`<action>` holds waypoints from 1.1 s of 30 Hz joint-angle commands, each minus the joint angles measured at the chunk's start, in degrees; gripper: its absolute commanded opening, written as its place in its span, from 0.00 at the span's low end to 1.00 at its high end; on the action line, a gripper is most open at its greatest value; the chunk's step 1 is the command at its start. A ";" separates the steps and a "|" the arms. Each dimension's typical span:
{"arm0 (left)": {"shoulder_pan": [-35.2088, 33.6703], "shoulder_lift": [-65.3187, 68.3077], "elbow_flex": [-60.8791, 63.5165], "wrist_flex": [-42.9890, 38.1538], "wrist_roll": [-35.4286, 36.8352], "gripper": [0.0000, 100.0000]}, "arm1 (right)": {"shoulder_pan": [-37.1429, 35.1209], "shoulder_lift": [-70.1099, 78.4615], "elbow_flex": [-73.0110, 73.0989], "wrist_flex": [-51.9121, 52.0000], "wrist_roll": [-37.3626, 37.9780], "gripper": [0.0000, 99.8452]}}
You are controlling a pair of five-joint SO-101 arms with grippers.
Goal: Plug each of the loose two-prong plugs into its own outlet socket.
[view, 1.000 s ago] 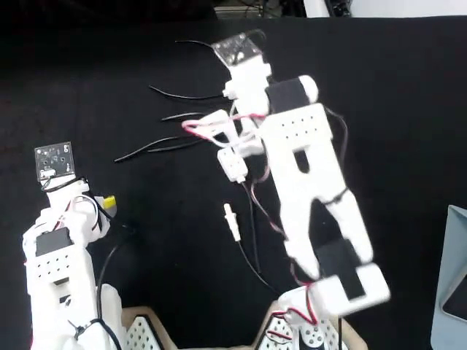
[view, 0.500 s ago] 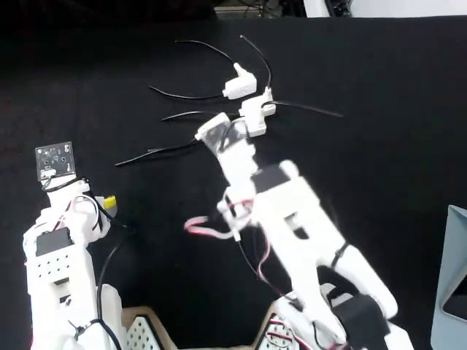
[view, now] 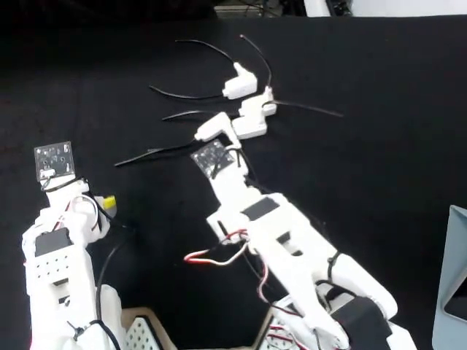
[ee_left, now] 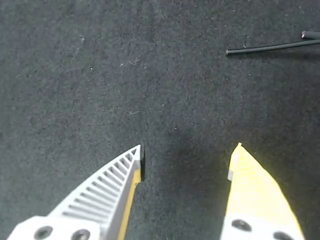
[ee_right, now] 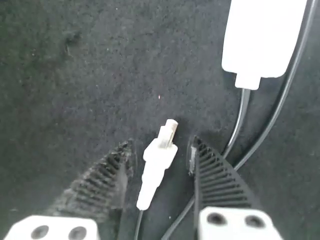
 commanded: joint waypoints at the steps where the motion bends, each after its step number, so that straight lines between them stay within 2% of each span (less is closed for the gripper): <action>1: 0.66 -1.05 -1.19 -1.14 0.62 0.28 | -0.62 -1.71 -0.13 -1.23 -0.44 0.16; 8: 0.66 -1.05 -1.19 -1.14 0.62 0.28 | -0.53 -1.71 -0.13 -1.23 -0.09 0.02; 13: 0.66 -1.05 -1.19 -1.14 0.62 0.28 | -0.44 -2.07 -0.75 0.70 -0.09 0.01; 19: 0.66 -1.05 -1.19 -1.14 0.62 0.28 | 1.14 -2.24 -9.63 5.10 -0.79 0.01; 24: 0.66 -1.05 -1.19 -1.14 0.62 0.28 | 7.91 -2.24 -17.54 5.27 -14.68 0.01; 29: 0.66 -1.05 -1.19 -1.14 0.62 0.28 | 15.82 -2.24 -19.30 4.84 -27.69 0.01; 33: 0.66 -1.05 -1.19 -1.14 0.62 0.28 | 20.66 -2.15 -17.45 5.27 -33.14 0.01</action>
